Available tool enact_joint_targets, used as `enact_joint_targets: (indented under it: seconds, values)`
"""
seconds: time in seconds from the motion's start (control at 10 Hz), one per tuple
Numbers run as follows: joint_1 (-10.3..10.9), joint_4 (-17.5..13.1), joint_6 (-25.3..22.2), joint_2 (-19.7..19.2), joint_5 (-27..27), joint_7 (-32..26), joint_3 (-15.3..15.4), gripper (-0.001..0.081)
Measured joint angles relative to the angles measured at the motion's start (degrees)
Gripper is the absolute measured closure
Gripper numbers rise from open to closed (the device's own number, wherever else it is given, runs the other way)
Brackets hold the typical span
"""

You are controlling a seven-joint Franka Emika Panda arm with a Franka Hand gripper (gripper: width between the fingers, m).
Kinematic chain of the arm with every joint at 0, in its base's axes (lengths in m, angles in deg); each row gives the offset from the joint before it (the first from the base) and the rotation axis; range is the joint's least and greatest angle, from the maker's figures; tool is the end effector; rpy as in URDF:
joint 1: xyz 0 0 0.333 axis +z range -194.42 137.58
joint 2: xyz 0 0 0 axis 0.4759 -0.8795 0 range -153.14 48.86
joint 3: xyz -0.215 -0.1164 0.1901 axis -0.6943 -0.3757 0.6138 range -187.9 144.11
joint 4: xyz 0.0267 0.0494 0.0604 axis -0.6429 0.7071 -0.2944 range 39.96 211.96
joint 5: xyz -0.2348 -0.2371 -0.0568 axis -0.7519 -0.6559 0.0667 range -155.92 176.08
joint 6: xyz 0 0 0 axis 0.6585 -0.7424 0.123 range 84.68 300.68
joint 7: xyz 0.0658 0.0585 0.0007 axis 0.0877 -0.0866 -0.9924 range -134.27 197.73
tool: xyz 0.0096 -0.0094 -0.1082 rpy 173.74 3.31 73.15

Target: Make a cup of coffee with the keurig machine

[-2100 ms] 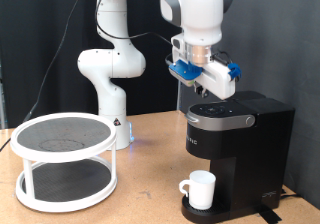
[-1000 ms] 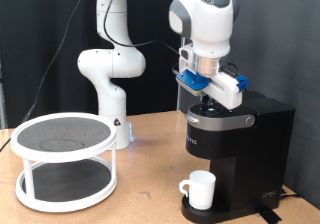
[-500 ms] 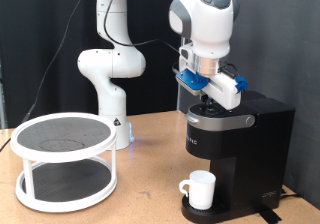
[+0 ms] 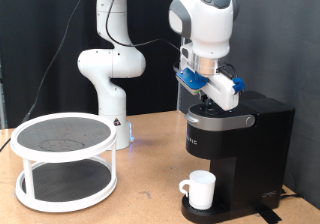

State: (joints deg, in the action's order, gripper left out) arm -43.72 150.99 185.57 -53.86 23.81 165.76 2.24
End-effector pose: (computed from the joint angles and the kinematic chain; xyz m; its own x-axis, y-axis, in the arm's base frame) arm 0.4667 0.0933 0.4400 -0.6289 -0.7763 0.0421 -0.7133 0.5977 0.3661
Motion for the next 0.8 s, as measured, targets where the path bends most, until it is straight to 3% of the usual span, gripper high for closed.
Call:
enact_joint_targets:
  seconds: [0.6, 0.8]
  values:
    - [-0.7, -0.1, 0.0, 0.0, -0.3, 0.4, -0.3, 0.0806]
    - [-0.9, -0.2, -0.2, 0.1, 1.2, -1.8, -0.4, 0.0806]
